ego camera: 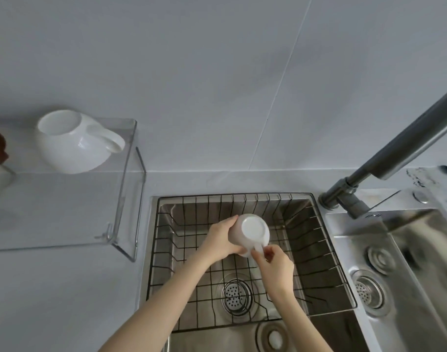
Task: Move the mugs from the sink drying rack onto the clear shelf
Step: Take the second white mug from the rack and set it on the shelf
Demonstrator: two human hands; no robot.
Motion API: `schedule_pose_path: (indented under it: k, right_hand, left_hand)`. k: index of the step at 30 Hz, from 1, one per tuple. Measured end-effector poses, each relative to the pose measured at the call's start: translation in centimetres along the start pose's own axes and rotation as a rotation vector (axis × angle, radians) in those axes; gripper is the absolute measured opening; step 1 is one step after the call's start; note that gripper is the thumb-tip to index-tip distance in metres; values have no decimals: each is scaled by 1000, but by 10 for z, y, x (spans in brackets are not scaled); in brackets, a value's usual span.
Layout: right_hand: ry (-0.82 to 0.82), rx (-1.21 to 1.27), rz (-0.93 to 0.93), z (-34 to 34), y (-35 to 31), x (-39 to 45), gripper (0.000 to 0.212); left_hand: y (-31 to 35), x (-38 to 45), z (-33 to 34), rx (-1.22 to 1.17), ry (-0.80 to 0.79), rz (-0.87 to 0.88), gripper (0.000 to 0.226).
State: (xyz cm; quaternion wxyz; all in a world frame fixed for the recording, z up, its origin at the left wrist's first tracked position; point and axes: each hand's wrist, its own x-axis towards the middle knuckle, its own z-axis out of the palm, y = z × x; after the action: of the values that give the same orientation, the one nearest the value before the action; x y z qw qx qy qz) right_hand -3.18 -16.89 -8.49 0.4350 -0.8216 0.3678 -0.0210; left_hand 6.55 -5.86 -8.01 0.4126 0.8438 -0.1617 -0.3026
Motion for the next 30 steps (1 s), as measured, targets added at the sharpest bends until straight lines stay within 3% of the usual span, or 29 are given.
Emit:
schedule_pose_path:
  k: [10, 22, 30]
  right_hand:
    - [8, 40, -118, -24, -22, -9, 19]
    - [-129, 260, -574, -65, -172, -63, 16]
    - [-312, 213, -808, -23, -252, -89, 9]
  left_hand:
    - [16, -24, -13, -42, 230, 100, 79]
    - [83, -137, -126, -80, 819, 294, 88]
    - [59, -185, -179, -215, 1125, 153, 76]
